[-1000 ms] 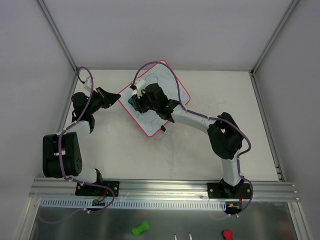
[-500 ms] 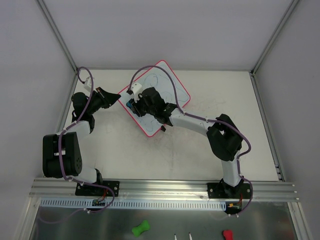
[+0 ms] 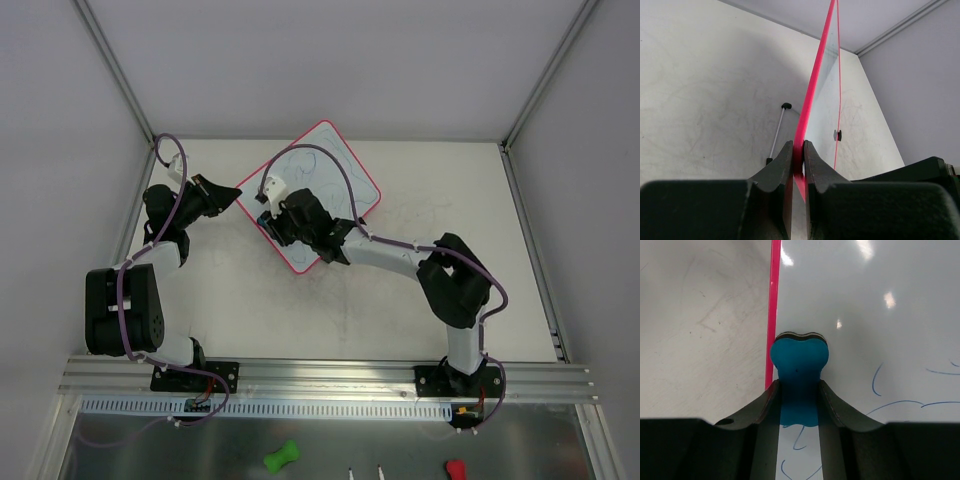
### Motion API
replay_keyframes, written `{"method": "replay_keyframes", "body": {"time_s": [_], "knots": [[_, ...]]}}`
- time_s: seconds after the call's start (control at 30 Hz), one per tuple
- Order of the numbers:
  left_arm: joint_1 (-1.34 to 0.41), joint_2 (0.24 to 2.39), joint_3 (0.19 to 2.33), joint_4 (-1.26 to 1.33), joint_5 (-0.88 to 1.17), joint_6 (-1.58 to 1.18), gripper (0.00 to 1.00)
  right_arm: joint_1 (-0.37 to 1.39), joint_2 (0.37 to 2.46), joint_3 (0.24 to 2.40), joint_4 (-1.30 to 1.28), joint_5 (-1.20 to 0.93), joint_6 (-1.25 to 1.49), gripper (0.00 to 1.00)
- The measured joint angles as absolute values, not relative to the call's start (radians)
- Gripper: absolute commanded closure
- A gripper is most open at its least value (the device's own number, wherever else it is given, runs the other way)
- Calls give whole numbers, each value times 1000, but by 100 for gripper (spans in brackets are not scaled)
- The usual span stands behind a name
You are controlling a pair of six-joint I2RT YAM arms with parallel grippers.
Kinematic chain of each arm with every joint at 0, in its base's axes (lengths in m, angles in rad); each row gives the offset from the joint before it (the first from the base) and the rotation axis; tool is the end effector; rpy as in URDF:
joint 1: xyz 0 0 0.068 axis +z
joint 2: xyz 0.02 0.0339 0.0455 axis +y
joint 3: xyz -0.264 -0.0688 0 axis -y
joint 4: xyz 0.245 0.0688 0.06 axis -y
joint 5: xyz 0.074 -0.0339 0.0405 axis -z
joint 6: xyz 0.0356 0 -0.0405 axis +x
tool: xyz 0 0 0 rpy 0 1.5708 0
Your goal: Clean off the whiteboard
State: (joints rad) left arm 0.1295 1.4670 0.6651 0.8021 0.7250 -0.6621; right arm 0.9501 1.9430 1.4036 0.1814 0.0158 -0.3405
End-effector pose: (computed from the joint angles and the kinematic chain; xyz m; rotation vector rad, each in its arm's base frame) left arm 0.3073 0.0162 0.2417 -0.0551 1.6574 -0.9754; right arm 0.2678 0.3736 0.2467 -1.1634 1.5632 0.3909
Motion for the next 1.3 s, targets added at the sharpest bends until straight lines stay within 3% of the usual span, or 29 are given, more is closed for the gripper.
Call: {"method": "replay_keyframes", "body": {"time_s": [1.3], "knots": [[123, 1467, 688, 772, 725, -646, 100, 958, 1782, 868, 544, 87, -115, 100]]}}
